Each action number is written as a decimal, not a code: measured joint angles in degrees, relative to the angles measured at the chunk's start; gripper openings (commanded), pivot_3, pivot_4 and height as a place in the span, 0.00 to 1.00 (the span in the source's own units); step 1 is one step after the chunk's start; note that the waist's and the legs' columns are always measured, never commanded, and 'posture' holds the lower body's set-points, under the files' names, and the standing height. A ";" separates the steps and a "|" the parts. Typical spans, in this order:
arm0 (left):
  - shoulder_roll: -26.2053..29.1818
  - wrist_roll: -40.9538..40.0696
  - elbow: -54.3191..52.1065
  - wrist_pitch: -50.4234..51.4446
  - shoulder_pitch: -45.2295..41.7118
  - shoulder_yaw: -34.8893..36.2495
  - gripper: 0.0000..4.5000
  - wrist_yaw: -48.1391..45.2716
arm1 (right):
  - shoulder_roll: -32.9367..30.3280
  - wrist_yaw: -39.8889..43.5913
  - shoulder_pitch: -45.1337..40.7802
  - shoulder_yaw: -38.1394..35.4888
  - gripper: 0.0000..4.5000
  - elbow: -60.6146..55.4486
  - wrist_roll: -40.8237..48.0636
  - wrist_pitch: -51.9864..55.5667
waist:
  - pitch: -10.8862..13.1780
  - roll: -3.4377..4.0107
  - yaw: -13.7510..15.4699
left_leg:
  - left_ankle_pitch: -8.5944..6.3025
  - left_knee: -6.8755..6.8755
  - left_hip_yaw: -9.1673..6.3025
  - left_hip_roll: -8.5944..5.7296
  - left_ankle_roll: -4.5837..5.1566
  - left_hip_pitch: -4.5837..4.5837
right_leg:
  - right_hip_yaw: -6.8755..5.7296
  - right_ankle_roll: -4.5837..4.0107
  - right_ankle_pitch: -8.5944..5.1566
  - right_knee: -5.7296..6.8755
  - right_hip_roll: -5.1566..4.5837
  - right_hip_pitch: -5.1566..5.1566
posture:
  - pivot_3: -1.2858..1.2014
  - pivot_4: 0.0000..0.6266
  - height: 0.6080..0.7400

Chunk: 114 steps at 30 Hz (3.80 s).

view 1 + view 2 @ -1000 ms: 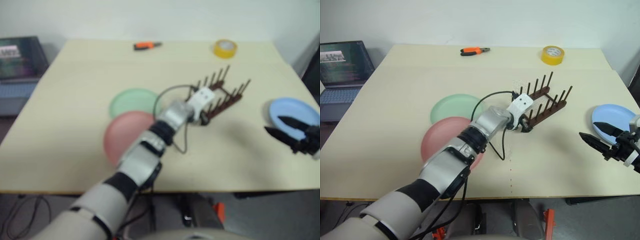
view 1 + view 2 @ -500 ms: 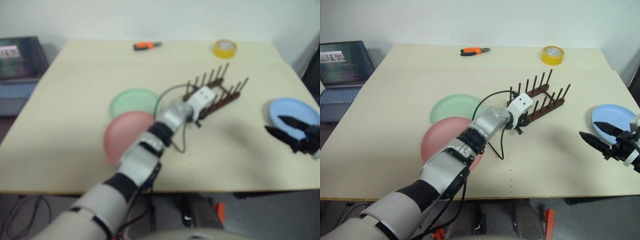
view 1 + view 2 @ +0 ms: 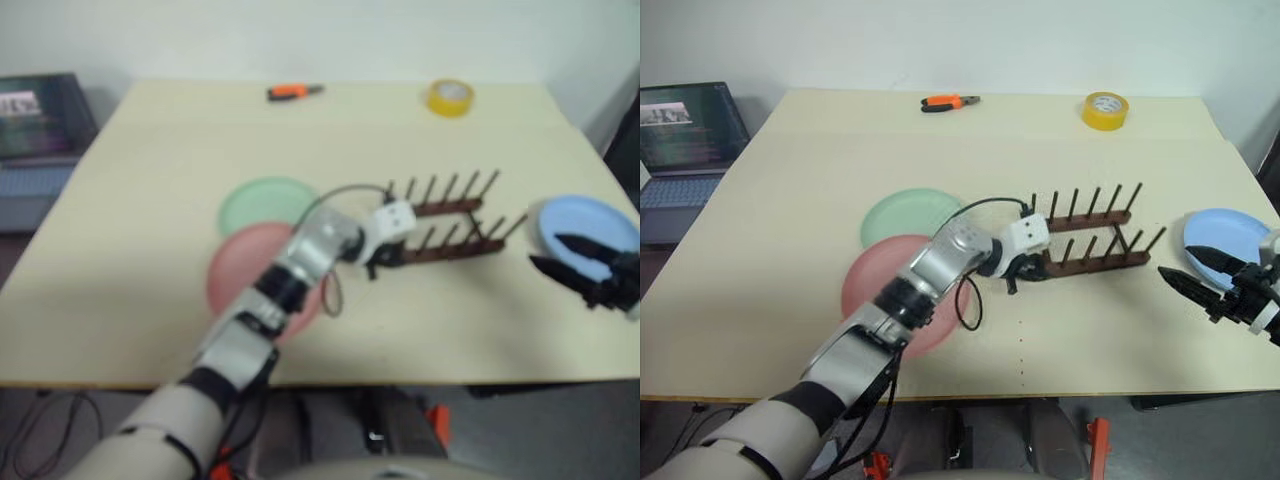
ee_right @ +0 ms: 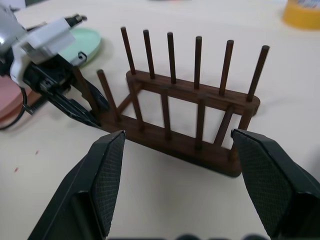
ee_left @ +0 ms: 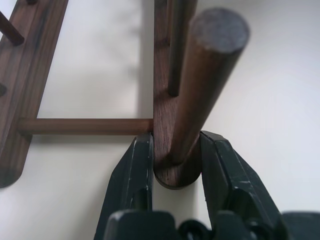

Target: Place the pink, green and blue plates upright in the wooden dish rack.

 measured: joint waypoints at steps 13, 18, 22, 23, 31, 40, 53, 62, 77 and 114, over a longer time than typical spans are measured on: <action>0.34 -0.11 -7.45 3.70 2.72 -2.64 0.22 -3.28 | -3.72 3.96 12.98 -0.27 0.82 -0.90 -7.97 -0.27 | -0.02 0.03 -0.02 | 0.00 0.06 -0.06 -0.02 0.00 -0.01 | -0.03 0.00 -0.01 0.02 -0.01 0.00 | 0.52 0.24 1.00; -0.68 0.28 -6.87 3.75 2.60 -2.98 0.22 -2.09 | -3.66 3.82 13.19 -0.25 0.82 -1.20 -9.82 -0.38 | -0.02 0.03 -0.08 | 0.00 0.06 -0.08 -0.02 0.00 0.02 | -0.06 0.00 -0.01 0.02 -0.01 0.01 | 0.52 0.24 1.00; -1.55 0.94 -6.00 5.52 1.85 -3.01 0.45 -1.06 | -3.43 3.42 12.94 -0.21 0.82 -1.83 -9.87 -0.38 | -0.02 0.02 -0.09 | 0.00 0.05 -0.07 -0.03 0.00 0.02 | -0.06 -0.01 -0.01 0.02 0.00 0.01 | 0.52 0.24 1.00; -1.52 1.05 -5.62 5.88 1.85 -3.06 0.53 -0.92 | -3.41 3.40 12.91 -0.20 0.82 -1.83 -9.92 -0.38 | -0.01 0.02 -0.10 | 0.00 0.05 -0.07 -0.03 0.00 0.02 | -0.05 -0.01 -0.01 0.02 0.00 0.01 | 0.52 0.24 1.00; -0.08 1.31 -5.48 6.02 1.80 -3.97 1.00 -0.99 | -3.40 3.36 12.18 0.40 0.82 -1.79 -10.35 -0.38 | -0.02 0.02 -0.10 | 0.00 0.05 -0.08 -0.04 0.00 0.02 | -0.05 0.00 -0.01 0.02 -0.01 0.01 | 0.52 0.24 1.00; 3.88 -0.31 -11.35 13.29 0.31 -2.64 1.00 -3.36 | -3.44 3.69 10.80 0.90 0.82 -0.88 -11.78 -0.37 | -0.02 0.03 -0.07 | 0.00 0.04 -0.08 -0.03 0.00 0.00 | -0.05 -0.02 -0.02 0.01 0.00 0.00 | 0.52 0.24 1.00; 16.81 -6.01 -25.44 19.24 -0.01 -2.20 0.02 -10.37 | -3.75 5.00 8.82 2.70 0.00 2.27 -12.41 -0.34 | -0.03 0.06 -0.04 | 0.00 0.05 -0.07 -0.01 0.00 0.06 | 0.00 -0.04 -0.03 0.08 0.01 0.02 | 0.52 0.24 1.00; 10.10 -10.74 -28.15 22.47 1.57 -5.71 0.02 -10.08 | -3.78 1.60 6.40 6.98 0.00 4.39 -16.83 -0.03 | -0.04 0.06 0.06 | 0.00 0.08 -0.11 -0.03 0.01 0.02 | 0.00 -0.04 -0.03 0.08 0.00 0.01 | 0.52 0.24 1.00; 3.17 -10.44 -22.41 23.64 3.00 -9.39 0.02 -0.77 | -3.74 -2.16 4.27 9.92 0.00 5.37 -19.32 1.04 | -0.05 0.09 -0.14 | 0.00 0.08 -0.13 -0.09 0.01 0.21 | 0.05 -0.03 -0.03 0.11 -0.01 0.18 | 0.52 0.24 1.00; -6.40 -6.88 -8.17 19.30 3.18 -6.42 0.02 16.68 | 7.30 -13.54 -13.04 23.61 0.00 14.39 -27.30 -6.34 | -0.12 0.00 -0.32 | 0.13 0.21 -0.84 -0.73 0.22 0.40 | 0.06 0.01 -0.02 -0.03 -0.14 0.56 | 0.52 0.24 1.00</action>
